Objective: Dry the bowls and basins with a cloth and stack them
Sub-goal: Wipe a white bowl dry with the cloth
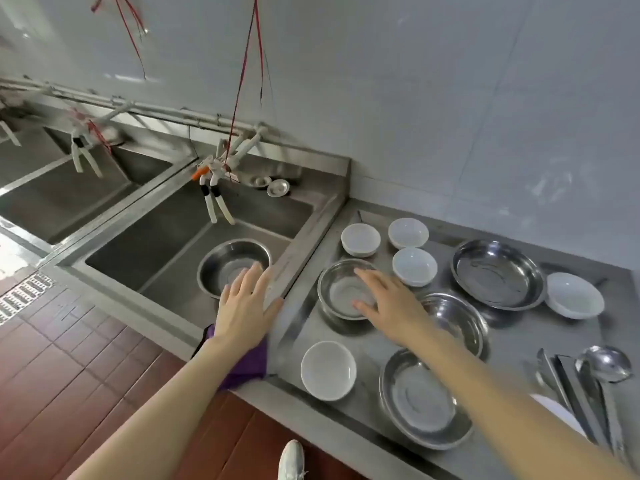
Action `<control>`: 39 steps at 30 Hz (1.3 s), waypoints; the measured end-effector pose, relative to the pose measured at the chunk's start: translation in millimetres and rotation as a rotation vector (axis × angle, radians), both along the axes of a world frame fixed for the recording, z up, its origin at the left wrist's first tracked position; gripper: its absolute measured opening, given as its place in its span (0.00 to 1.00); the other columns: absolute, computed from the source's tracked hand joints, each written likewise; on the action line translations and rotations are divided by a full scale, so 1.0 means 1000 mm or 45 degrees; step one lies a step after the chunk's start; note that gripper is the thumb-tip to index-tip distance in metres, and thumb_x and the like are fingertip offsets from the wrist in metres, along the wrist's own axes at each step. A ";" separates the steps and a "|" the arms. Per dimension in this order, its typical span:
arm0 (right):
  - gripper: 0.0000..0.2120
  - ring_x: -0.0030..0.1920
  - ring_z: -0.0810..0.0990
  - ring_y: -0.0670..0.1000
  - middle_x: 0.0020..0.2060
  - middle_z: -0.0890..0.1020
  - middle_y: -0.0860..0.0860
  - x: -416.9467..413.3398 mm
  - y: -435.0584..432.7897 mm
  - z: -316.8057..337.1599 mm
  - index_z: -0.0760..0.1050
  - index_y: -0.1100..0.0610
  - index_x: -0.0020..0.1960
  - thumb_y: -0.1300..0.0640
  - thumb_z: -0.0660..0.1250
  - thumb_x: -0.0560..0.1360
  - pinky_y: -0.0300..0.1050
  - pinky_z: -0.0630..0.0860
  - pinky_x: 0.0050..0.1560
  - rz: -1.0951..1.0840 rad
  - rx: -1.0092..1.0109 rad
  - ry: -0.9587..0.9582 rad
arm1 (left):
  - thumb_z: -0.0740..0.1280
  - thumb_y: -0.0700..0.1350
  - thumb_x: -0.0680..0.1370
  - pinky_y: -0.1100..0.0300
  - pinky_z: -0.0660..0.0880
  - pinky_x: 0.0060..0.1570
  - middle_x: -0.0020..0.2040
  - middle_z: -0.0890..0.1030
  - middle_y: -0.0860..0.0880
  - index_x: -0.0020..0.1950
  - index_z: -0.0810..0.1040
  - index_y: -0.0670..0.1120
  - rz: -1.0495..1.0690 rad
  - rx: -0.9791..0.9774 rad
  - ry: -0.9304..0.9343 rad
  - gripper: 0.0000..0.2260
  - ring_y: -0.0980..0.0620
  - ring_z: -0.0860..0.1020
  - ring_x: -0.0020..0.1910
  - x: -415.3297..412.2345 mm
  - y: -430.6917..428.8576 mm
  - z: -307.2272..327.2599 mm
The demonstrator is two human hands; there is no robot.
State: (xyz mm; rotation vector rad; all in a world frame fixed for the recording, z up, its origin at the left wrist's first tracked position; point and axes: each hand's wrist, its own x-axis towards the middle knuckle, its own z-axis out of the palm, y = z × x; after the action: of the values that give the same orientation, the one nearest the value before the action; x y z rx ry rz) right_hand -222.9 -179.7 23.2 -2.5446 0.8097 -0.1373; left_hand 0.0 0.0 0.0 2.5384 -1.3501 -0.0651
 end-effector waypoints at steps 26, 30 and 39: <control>0.23 0.61 0.75 0.61 0.64 0.75 0.59 0.065 0.078 -0.153 0.66 0.51 0.73 0.64 0.56 0.80 0.53 0.73 0.58 -0.588 0.553 0.660 | 0.68 0.56 0.75 0.47 0.67 0.68 0.74 0.66 0.49 0.77 0.55 0.54 -0.081 0.261 0.688 0.34 0.47 0.67 0.70 0.145 0.016 -0.117; 0.19 0.57 0.77 0.61 0.59 0.80 0.59 0.074 0.085 -0.151 0.73 0.56 0.66 0.67 0.57 0.78 0.52 0.74 0.56 -0.709 0.671 0.500 | 0.75 0.55 0.69 0.53 0.72 0.57 0.57 0.75 0.50 0.66 0.71 0.48 -0.028 0.155 0.630 0.29 0.48 0.74 0.58 0.157 0.008 -0.117; 0.17 0.45 0.75 0.51 0.49 0.74 0.49 0.088 0.092 -0.133 0.69 0.52 0.63 0.68 0.57 0.77 0.46 0.82 0.30 -0.987 0.945 0.034 | 0.63 0.49 0.81 0.51 0.71 0.36 0.38 0.75 0.50 0.45 0.66 0.45 -0.144 0.066 0.521 0.11 0.48 0.74 0.37 0.132 -0.016 -0.083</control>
State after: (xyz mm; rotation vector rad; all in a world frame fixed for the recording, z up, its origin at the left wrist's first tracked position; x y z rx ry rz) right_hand -134.5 -87.3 -110.1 -1.4614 1.4856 -0.0303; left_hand 131.6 -15.6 -82.6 2.3131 -1.3317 -0.6120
